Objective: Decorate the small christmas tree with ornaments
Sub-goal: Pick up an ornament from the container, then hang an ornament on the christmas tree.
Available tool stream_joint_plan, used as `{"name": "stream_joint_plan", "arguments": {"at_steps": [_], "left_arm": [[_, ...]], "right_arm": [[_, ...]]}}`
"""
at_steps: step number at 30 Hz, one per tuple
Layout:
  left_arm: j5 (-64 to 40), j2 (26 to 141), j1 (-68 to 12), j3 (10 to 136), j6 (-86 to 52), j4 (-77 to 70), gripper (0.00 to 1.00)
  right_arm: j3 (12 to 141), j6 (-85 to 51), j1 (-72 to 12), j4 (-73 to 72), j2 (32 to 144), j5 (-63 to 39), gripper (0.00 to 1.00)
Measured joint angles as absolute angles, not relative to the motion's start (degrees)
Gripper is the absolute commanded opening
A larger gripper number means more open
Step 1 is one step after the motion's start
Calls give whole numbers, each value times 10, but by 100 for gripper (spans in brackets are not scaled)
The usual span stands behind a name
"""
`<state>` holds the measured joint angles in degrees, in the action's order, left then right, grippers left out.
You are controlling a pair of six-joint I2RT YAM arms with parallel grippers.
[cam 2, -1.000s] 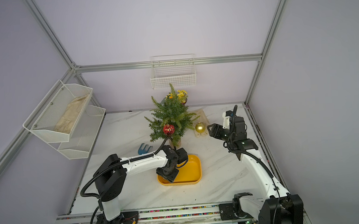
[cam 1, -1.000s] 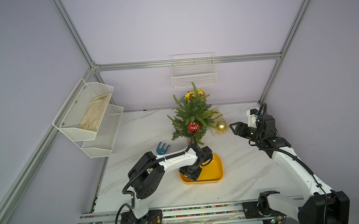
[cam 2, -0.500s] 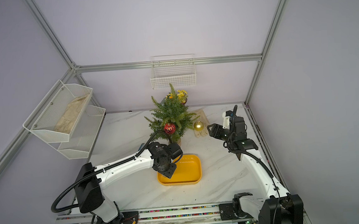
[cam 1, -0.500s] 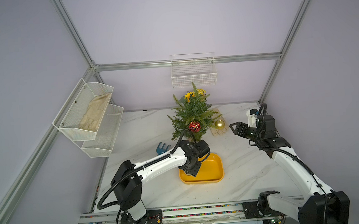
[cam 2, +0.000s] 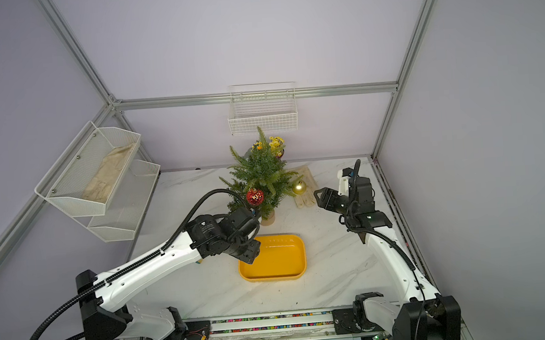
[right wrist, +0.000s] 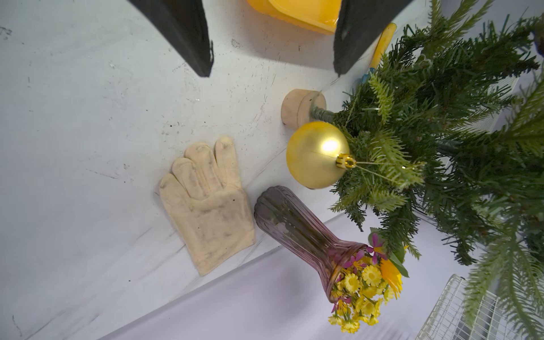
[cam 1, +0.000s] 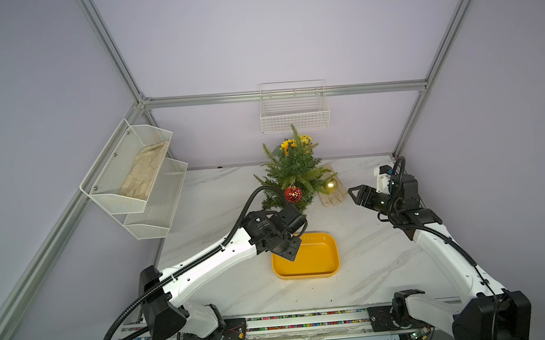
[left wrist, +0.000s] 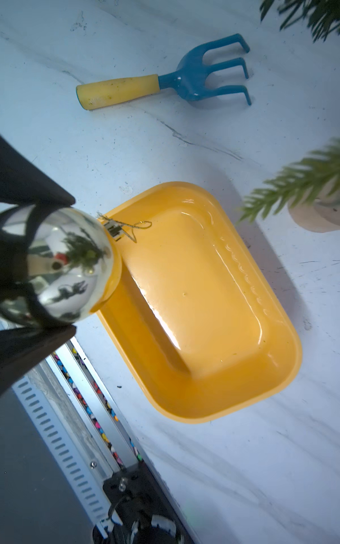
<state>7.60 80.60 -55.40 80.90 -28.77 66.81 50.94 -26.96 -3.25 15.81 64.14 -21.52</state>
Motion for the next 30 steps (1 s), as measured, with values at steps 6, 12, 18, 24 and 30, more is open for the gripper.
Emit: {"name": "stream_joint_plan", "arguments": {"at_steps": [6, 12, 18, 24, 30], "left_arm": [[76, 721, -528, 816, -289, 662, 57], [62, 668, -467, 857, -279, 661, 56], [36, 678, -390, 943, -248, 688, 56], [-3, 734, -333, 1025, -204, 708, 56], [-39, 792, -303, 1078, -178, 708, 56]], "right_arm": [[510, -274, -32, 158, 636, -222, 68], [510, -278, -32, 158, 636, -225, 68], [512, -279, -32, 158, 636, -225, 68], [513, -280, -32, 158, 636, -225, 68], [514, -280, -32, 158, 636, -225, 68]]}}
